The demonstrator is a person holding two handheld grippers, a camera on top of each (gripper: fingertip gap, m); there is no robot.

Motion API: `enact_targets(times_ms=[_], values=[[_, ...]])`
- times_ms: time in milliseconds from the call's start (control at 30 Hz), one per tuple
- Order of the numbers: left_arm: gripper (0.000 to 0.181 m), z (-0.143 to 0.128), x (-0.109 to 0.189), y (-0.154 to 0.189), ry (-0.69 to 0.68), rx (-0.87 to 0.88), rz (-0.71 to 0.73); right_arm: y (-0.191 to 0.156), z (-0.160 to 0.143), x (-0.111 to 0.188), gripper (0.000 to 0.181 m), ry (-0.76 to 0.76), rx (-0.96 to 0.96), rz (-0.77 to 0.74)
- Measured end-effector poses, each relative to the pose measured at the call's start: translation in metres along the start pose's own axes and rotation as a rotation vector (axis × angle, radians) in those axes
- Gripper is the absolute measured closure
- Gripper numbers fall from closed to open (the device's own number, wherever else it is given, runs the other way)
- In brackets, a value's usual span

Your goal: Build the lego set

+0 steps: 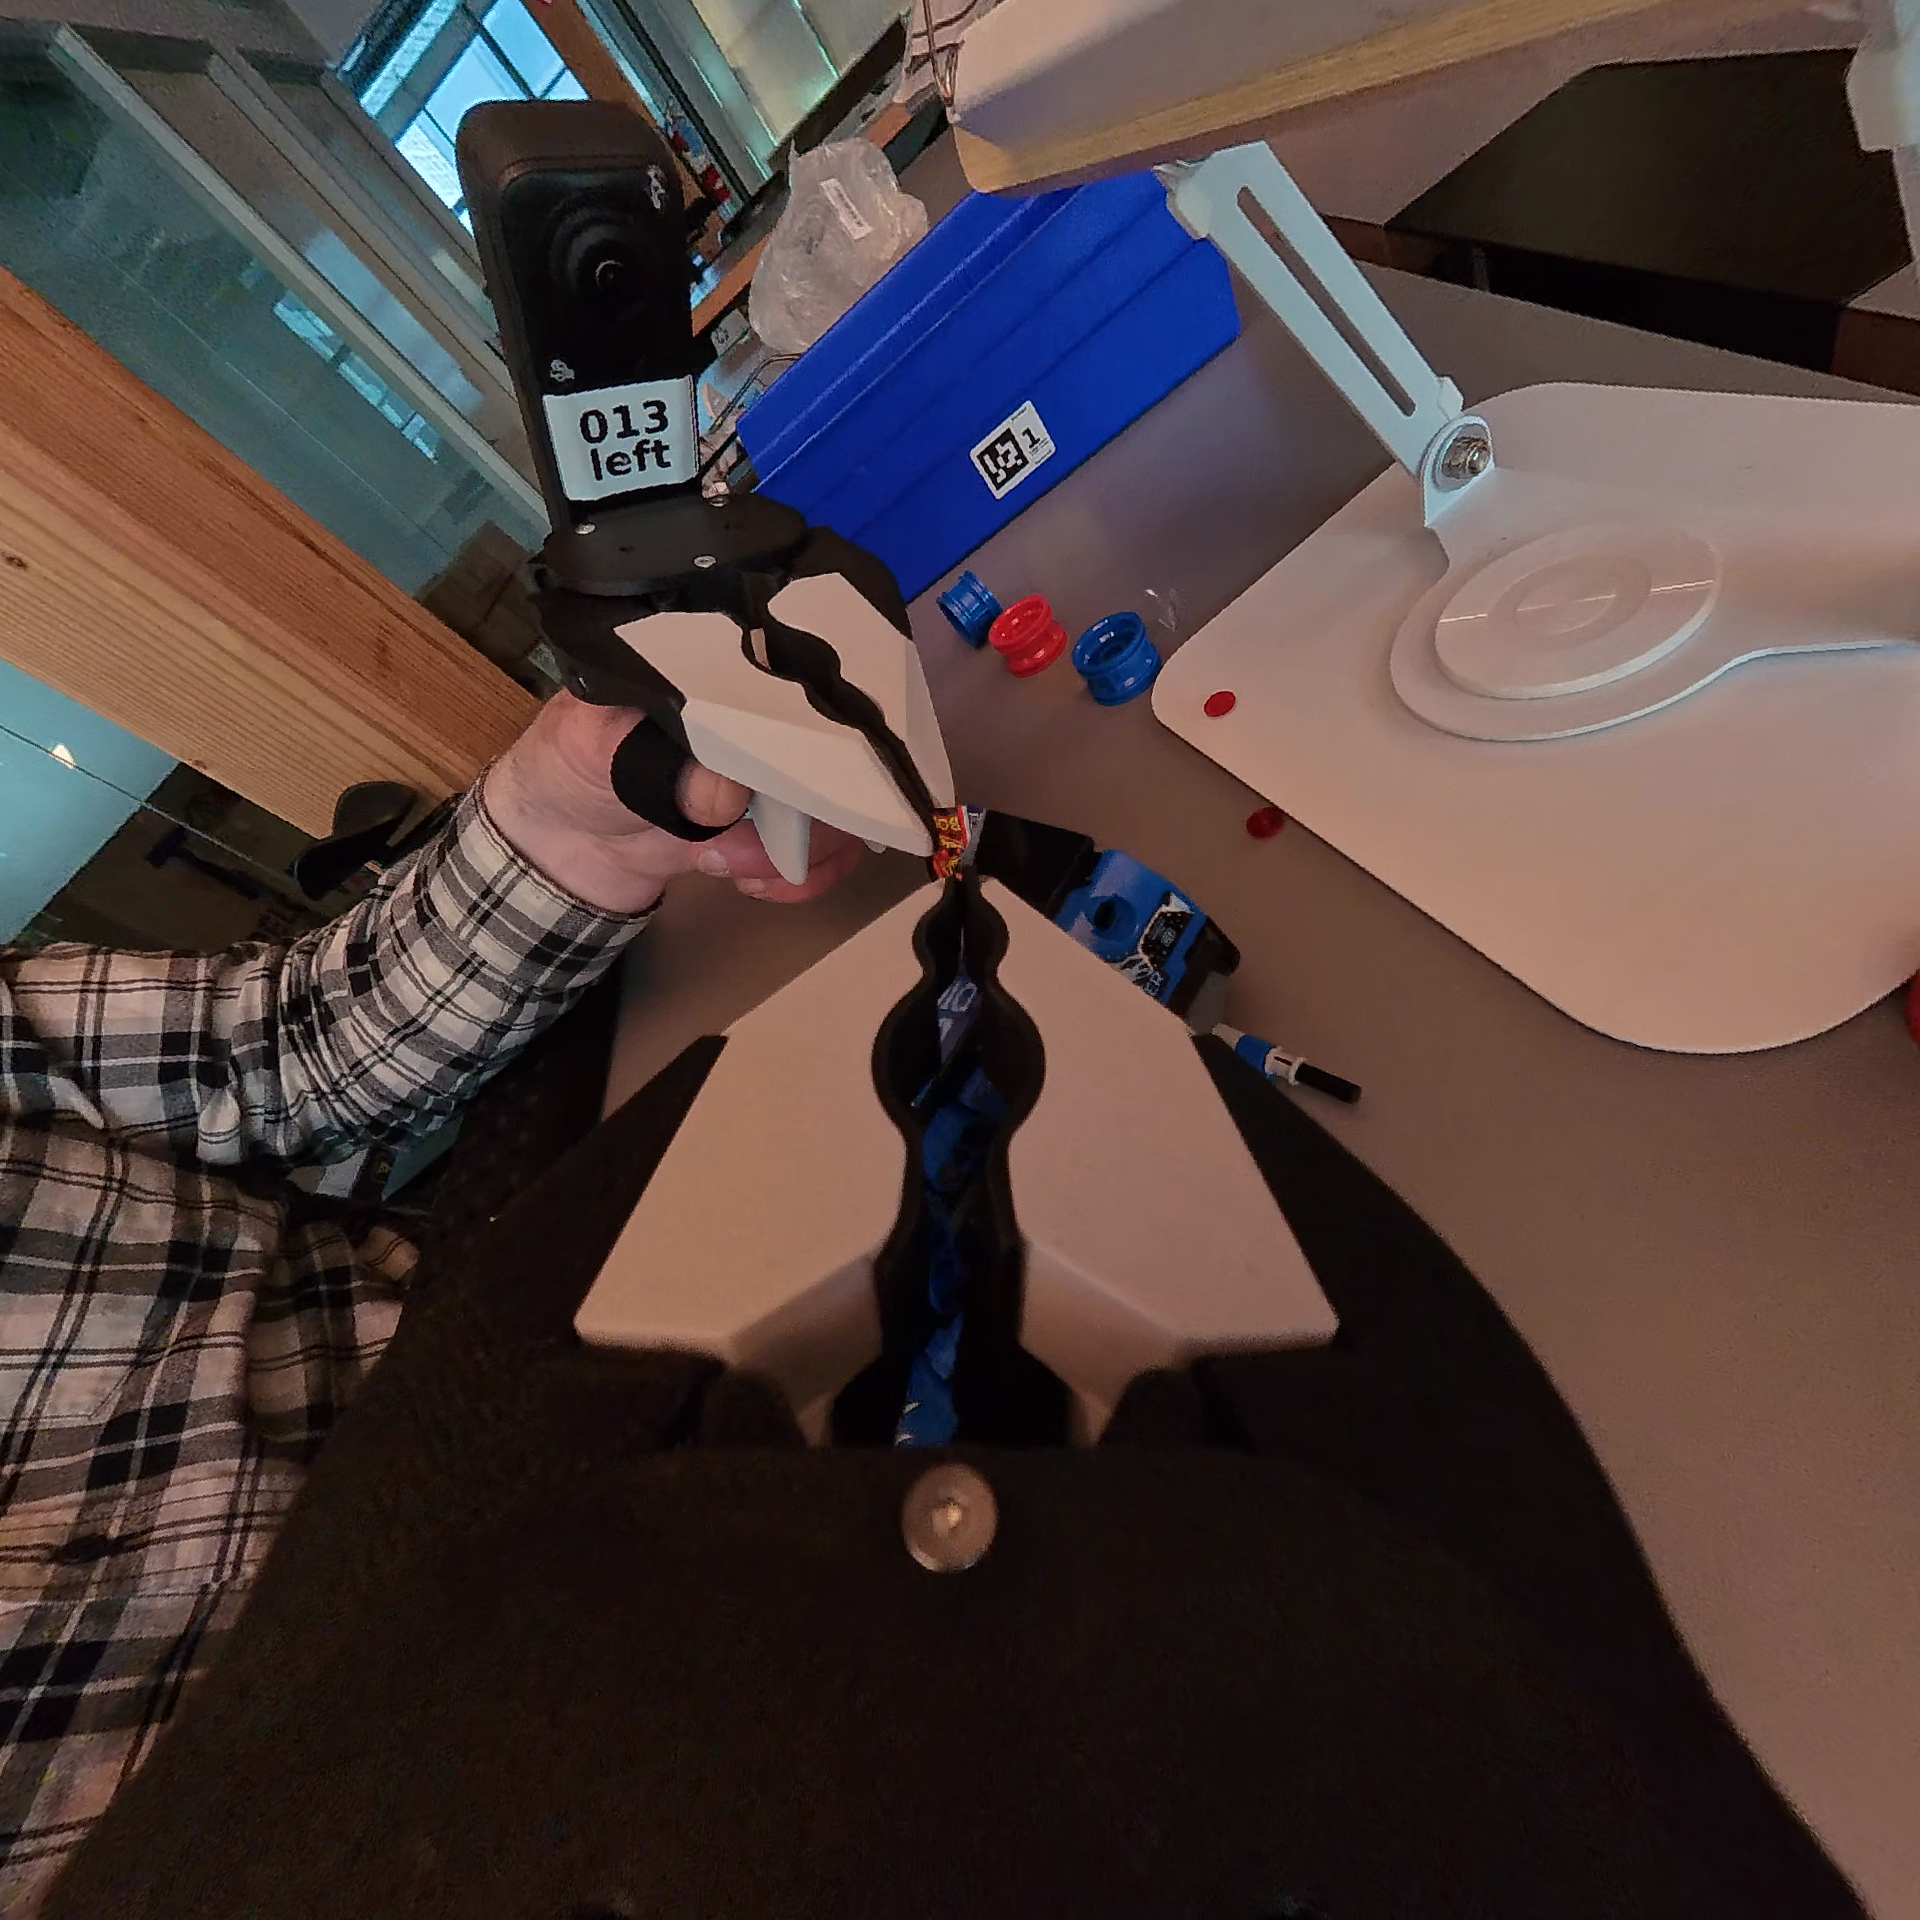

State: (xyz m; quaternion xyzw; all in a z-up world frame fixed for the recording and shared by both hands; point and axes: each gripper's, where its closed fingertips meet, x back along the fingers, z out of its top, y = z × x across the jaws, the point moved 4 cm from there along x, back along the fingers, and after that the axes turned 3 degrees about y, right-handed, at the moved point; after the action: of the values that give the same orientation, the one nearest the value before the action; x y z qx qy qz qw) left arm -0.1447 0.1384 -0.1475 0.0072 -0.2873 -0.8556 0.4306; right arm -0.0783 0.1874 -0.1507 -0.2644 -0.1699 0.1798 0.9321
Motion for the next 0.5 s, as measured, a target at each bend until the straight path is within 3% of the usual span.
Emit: enact_targets(times_ms=[500], values=[[0.181, -0.0013, -0.0008, -0.0022, -0.008, -0.001, 0.015, 0.0038, -0.0015, -0.0019, 0.181, -0.001, -0.004, -0.008]])
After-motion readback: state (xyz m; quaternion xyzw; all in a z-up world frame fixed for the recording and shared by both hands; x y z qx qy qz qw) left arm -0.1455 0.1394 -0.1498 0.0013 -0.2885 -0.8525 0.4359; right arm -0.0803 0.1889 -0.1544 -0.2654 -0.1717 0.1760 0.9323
